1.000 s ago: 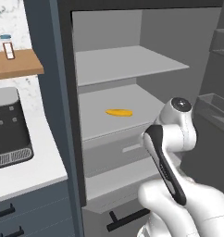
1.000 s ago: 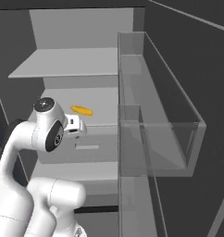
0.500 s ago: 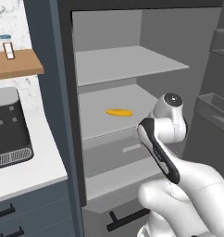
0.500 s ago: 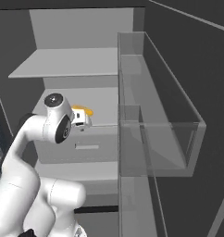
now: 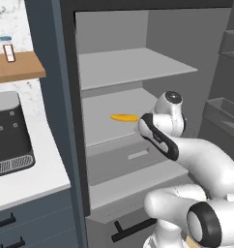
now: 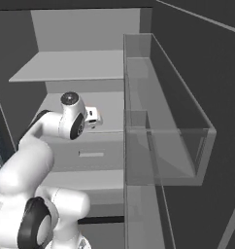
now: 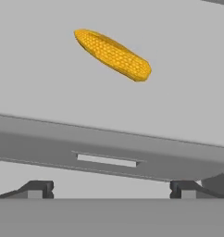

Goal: Place one corn and one chicken drumstick in each tupperware on the nearby counter, to pack two identical lunches.

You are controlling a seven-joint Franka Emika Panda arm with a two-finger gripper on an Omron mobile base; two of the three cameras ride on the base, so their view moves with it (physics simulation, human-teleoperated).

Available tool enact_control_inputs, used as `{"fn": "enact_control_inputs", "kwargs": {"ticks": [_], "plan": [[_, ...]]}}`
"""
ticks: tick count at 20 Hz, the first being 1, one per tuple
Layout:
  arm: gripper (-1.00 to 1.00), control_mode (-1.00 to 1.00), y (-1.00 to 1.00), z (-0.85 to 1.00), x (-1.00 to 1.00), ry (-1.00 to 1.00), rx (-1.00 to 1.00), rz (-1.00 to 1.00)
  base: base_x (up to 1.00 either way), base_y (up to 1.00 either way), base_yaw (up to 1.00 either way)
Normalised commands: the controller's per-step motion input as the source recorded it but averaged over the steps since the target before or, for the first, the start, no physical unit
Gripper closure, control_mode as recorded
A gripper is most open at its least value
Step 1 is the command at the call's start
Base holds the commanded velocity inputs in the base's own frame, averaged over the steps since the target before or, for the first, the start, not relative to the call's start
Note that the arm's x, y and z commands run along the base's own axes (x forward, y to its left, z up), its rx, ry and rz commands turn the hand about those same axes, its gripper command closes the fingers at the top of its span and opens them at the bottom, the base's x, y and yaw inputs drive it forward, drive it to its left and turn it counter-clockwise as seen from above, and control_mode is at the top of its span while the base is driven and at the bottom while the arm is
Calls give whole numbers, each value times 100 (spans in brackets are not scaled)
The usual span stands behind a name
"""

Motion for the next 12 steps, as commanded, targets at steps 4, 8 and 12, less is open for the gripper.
{"fn": "enact_control_inputs", "kwargs": {"ticks": [4, 8, 12], "plan": [[-100, -100, 0, 0, 65, 0, 0, 7, 0, 0, 0], [-100, -100, 0, -3, 64, 0, 0, 8, 0, 0, 0], [-100, -100, 1, -13, 53, 0, 0, 10, 0, 0, 0]]}}
